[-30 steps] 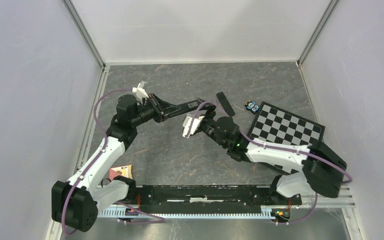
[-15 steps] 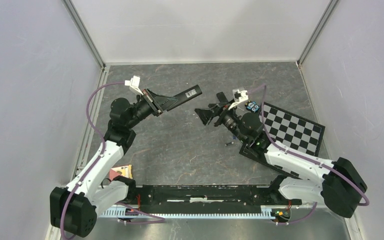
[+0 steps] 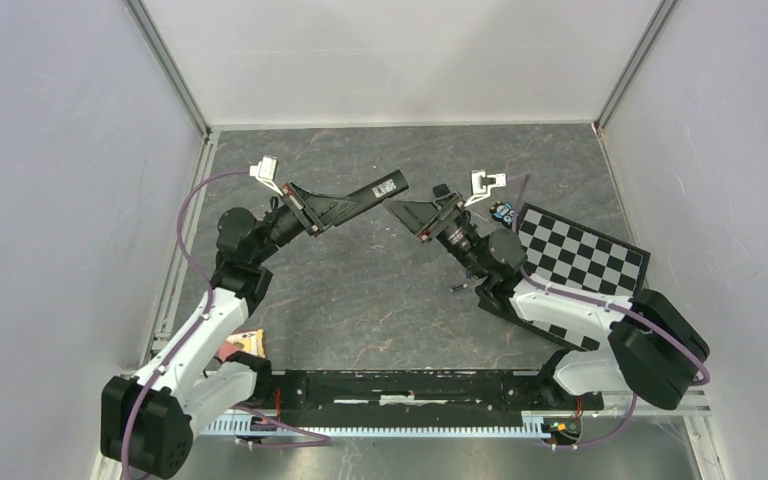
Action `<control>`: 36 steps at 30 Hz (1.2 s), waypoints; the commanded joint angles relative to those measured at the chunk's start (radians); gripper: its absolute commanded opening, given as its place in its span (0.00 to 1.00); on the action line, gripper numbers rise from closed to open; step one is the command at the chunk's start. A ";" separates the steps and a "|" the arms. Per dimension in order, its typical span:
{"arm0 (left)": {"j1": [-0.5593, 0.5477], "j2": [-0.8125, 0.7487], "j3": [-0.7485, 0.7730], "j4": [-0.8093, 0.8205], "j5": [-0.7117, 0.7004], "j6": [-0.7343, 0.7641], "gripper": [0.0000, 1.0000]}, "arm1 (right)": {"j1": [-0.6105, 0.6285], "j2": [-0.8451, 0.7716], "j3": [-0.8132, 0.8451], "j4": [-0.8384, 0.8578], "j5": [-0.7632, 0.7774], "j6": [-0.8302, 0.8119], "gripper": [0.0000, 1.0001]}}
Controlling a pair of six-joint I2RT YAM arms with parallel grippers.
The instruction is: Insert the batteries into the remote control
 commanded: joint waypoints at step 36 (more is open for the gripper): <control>-0.002 -0.028 -0.079 0.312 -0.034 -0.153 0.07 | -0.002 0.273 0.209 0.264 -0.134 0.135 0.04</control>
